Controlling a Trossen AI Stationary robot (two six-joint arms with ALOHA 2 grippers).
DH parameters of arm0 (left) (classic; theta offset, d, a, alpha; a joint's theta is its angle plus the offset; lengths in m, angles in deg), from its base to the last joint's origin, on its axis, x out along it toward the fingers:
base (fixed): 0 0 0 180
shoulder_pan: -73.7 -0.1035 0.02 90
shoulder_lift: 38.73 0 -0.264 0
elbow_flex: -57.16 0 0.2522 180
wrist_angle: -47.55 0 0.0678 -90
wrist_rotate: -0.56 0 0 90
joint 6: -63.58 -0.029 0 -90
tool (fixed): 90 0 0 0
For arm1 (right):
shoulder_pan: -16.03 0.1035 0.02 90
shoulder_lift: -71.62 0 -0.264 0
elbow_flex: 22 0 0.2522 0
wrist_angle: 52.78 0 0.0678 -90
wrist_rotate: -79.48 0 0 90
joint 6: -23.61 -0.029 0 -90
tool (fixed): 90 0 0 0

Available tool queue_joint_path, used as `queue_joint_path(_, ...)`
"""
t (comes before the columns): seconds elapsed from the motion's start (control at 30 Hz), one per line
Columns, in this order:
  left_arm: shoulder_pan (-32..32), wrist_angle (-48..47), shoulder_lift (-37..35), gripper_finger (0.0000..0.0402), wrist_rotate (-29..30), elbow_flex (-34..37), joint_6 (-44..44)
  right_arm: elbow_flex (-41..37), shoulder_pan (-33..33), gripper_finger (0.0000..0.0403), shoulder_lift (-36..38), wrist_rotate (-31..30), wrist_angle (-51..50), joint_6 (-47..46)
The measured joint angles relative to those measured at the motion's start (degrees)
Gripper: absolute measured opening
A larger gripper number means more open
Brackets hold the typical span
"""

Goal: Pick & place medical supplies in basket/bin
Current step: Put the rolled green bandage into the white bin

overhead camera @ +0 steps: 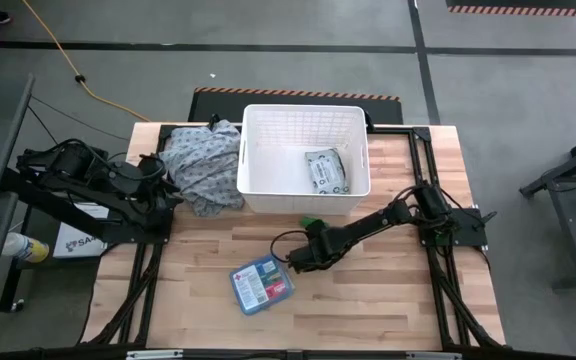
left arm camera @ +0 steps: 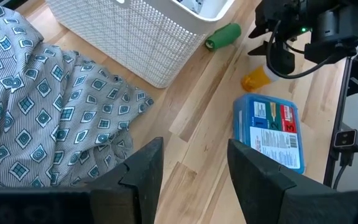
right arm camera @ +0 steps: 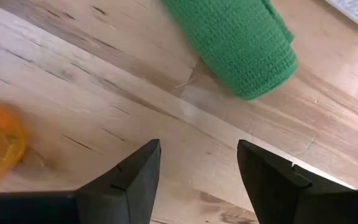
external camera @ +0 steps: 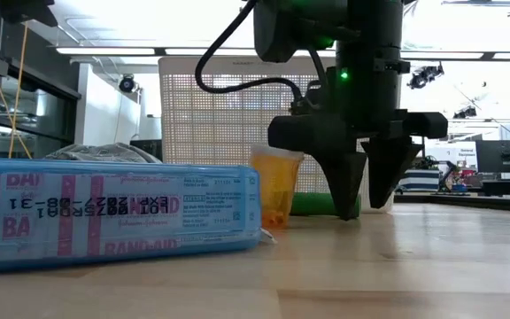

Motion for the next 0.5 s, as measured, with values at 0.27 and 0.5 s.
queue_joint_path(0.27, 0.0, 0.0, 0.0, 0.0211, 0.1, 0.0, 0.0, 0.0, 0.0, 0.0210, 0.1, 0.2, 0.5, 0.0)
queue_joint_path(0.5, 0.0, 0.0, 0.0, 0.0211, 0.1, 0.0, 0.0, 0.0, 0.0, 0.0209, 3.1, -2.6, 0.2, 0.0)
